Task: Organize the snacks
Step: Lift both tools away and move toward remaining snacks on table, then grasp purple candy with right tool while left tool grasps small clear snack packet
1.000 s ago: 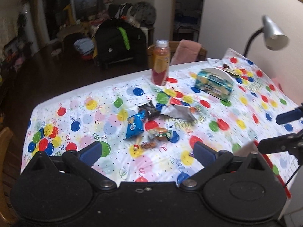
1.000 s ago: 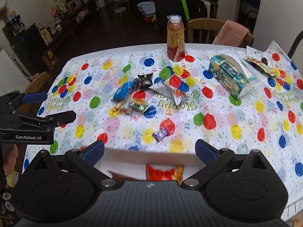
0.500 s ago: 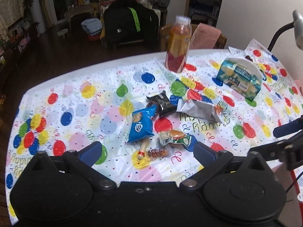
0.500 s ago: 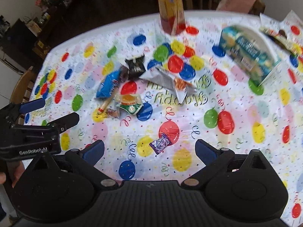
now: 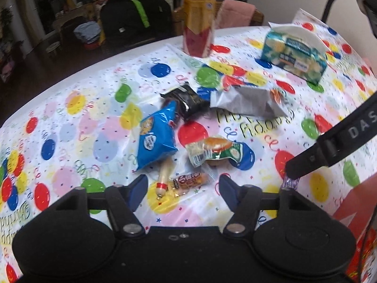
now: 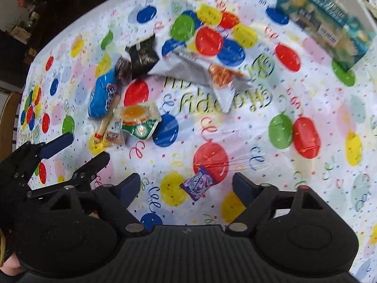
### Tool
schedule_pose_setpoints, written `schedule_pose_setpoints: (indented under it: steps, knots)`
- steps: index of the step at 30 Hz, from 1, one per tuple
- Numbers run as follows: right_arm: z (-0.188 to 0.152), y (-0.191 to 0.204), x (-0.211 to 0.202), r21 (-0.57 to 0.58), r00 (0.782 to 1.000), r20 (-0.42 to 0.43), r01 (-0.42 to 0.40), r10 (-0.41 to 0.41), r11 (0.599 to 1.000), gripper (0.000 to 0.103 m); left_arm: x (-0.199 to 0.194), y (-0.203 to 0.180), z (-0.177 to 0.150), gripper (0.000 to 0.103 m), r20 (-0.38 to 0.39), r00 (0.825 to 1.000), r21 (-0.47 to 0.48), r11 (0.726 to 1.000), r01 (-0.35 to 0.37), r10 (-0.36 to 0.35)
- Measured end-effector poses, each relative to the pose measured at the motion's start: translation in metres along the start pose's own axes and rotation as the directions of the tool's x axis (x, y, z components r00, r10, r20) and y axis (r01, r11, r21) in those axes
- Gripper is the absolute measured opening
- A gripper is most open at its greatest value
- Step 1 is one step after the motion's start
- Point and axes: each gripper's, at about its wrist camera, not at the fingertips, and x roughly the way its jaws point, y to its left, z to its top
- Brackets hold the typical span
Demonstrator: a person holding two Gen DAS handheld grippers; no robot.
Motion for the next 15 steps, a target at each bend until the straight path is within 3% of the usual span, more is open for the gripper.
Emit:
schedule_pose_setpoints:
  steps: [6,10,15]
  knots:
    - [0.005,0.0,0.018,0.012,0.999,-0.037,0.014,-0.014,1.0,0.062,0.016,0.0,-0.001,0.044,-0.02,0.999,0.04,0.998,0.043,-0.042]
    - [0.007,0.0,0.028,0.015,0.998,-0.062,0.022,-0.021,1.0,0.057,0.023,-0.001,0.0,0.034,-0.027,0.996,0.071,0.994,0.084,-0.083]
    - [0.008,-0.001,0.036,0.024,0.996,-0.079,0.037,-0.035,0.999,0.054,0.032,-0.004,0.002,0.033,-0.044,0.993,0.112,0.987,0.118,-0.114]
